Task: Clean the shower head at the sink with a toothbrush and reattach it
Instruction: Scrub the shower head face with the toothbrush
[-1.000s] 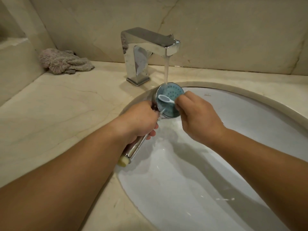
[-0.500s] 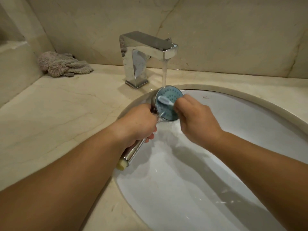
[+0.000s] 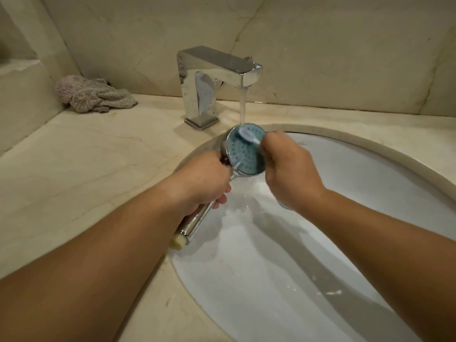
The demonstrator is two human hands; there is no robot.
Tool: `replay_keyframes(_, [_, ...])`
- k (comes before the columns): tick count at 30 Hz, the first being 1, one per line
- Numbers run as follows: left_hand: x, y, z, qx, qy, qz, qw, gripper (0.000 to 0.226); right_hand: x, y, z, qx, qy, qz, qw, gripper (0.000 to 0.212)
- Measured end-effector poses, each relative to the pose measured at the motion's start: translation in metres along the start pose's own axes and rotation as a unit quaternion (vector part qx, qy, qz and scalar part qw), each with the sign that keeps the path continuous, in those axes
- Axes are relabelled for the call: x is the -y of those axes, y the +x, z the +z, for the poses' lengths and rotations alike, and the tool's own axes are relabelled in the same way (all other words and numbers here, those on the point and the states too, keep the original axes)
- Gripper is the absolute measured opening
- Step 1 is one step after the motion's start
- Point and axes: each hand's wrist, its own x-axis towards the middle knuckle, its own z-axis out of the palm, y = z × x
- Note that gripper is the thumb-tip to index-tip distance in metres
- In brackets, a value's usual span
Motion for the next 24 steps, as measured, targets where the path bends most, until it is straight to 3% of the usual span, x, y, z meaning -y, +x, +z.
replay_keyframes(2, [0.001, 0.000, -0.001, 0.003, -0.015, 0.002, 1.000, 0.024, -0.009, 0.004, -0.002, -0.028, 0.017, 0.043, 0.999, 0.017])
replay_keyframes(5, [0.002, 0.000, -0.002, 0.013, -0.037, -0.008, 0.999, 0.021, -0.008, -0.010, 0.002, 0.004, -0.016, -0.046, 0.999, 0.009])
replay_keyframes(9, [-0.001, 0.001, -0.004, 0.010, -0.069, -0.010, 0.998, 0.019, -0.011, -0.008, 0.003, -0.025, 0.015, -0.007, 1.000, 0.010])
replay_keyframes(13, [0.003, 0.002, -0.005, 0.010, -0.067, -0.005, 0.998, 0.021, -0.013, -0.021, 0.013, 0.017, 0.007, -0.081, 0.997, 0.005])
replay_keyframes(16, [0.003, 0.002, -0.005, 0.004, -0.076, 0.009, 0.997, 0.024, -0.017, -0.021, 0.014, -0.024, 0.038, -0.023, 0.999, 0.008])
replay_keyframes(19, [0.005, 0.000, -0.005, -0.002, -0.079, 0.022, 0.997, 0.030, -0.015, -0.029, 0.019, 0.004, 0.036, -0.071, 0.997, 0.008])
replay_keyframes(23, [0.007, -0.006, -0.006, -0.011, -0.089, 0.013, 0.996, 0.032, -0.019, -0.029, 0.021, -0.038, 0.067, 0.031, 0.997, 0.016])
replay_keyframes(24, [0.006, -0.007, -0.005, -0.014, -0.090, 0.014, 0.996, 0.032, -0.017, -0.031, 0.021, -0.025, 0.063, 0.017, 0.998, 0.014])
